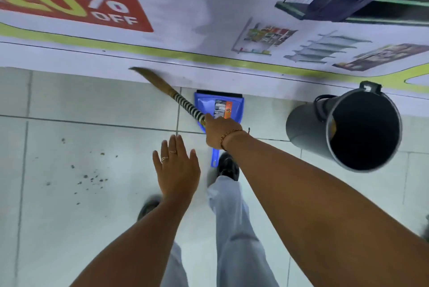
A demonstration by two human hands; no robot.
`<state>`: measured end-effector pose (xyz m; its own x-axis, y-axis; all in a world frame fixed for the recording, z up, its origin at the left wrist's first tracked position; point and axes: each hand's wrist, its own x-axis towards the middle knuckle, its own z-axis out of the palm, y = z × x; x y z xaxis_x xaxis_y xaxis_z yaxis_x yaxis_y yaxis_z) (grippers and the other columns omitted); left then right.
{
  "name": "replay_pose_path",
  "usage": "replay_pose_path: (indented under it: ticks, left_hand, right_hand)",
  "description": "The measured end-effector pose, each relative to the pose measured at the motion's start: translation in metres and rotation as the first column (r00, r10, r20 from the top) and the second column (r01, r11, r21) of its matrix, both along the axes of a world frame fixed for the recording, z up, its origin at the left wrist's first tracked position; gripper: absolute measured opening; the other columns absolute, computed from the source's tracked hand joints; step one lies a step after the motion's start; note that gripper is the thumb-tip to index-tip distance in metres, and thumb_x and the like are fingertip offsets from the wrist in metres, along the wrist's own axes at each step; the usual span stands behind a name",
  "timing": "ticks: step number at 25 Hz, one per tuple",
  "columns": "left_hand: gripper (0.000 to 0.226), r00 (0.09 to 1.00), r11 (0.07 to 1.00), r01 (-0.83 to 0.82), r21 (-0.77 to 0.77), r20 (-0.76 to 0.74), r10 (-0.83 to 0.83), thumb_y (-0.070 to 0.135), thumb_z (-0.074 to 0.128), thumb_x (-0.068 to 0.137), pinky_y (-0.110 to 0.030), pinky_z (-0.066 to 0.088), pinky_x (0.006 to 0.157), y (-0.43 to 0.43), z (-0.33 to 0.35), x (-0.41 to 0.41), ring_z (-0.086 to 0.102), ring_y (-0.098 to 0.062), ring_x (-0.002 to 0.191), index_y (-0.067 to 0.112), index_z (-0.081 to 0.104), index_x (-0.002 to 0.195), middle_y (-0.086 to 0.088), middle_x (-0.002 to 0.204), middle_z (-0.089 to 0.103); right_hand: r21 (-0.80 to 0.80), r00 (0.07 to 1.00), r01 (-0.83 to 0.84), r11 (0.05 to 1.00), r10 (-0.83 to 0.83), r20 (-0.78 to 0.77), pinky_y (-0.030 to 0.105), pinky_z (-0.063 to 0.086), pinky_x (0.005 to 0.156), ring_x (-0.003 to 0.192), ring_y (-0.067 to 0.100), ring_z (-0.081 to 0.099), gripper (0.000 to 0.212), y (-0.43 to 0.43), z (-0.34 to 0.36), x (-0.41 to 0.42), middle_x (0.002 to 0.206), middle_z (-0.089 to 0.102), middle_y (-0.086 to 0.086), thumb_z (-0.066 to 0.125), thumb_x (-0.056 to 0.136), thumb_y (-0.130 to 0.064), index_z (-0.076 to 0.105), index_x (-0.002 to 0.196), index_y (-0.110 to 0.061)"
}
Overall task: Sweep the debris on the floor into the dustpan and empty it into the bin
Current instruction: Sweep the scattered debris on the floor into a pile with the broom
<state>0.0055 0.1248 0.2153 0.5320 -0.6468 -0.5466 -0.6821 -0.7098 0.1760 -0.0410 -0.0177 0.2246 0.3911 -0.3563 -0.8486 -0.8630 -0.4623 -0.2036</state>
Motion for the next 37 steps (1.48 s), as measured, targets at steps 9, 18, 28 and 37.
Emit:
replay_pose_path:
  ticks: [9, 18, 28, 37]
  left_hand:
    - [0.054, 0.994, 0.999, 0.011, -0.035, -0.104, -0.014, 0.035, 0.031, 0.098, -0.042, 0.009, 0.120, 0.154, 0.062, 0.102, 0.017, -0.022, 0.145, 0.012, 0.021, 0.145, -0.007, 0.155, 0.027]
    - [0.054, 0.995, 0.996, 0.002, 0.094, -0.104, 0.008, 0.037, 0.030, 0.098, -0.042, 0.013, 0.119, 0.308, 0.046, 0.167, 0.020, -0.024, 0.144, 0.010, 0.022, 0.145, -0.009, 0.153, 0.030]
    - [0.053, 0.999, 0.999, -0.052, -0.009, -0.015, 0.051, 0.033, 0.038, 0.096, -0.047, 0.019, 0.116, 0.383, 0.064, 0.161, 0.029, -0.030, 0.140, 0.005, 0.031, 0.141, -0.016, 0.147, 0.040]
    - [0.053, 1.000, 0.999, 0.028, -0.046, 0.003, -0.028, 0.034, 0.037, 0.096, -0.046, 0.019, 0.116, 0.443, 0.066, 0.111, 0.028, -0.030, 0.140, 0.005, 0.031, 0.140, -0.014, 0.146, 0.041]
  right_hand:
    - [-0.093, 0.900, 0.426, 0.900, -0.432, -0.062, 0.044, 0.043, 0.098, 0.121, 0.038, 0.052, 0.040, 0.198, 0.016, 0.059, 0.130, 0.055, 0.019, 0.032, 0.098, -0.019, 0.047, 0.134, -0.010]
    - [-0.017, 0.958, 0.259, 0.966, -0.259, -0.124, 0.039, 0.048, 0.092, 0.119, 0.032, 0.055, 0.040, 0.362, 0.002, 0.137, 0.130, 0.055, 0.014, 0.032, 0.099, -0.015, 0.046, 0.136, -0.009]
    - [-0.046, 0.997, 0.073, 0.996, -0.071, 0.030, 0.042, 0.050, 0.085, 0.108, 0.037, 0.060, 0.047, 0.462, 0.030, 0.099, 0.122, 0.058, 0.017, 0.033, 0.099, -0.018, 0.031, 0.146, -0.022]
    - [-0.137, 0.894, 0.398, 0.907, -0.417, -0.165, 0.041, 0.046, 0.096, 0.120, 0.035, 0.052, 0.043, 0.472, 0.022, 0.026, 0.131, 0.053, 0.016, 0.034, 0.098, -0.019, 0.043, 0.139, -0.012]
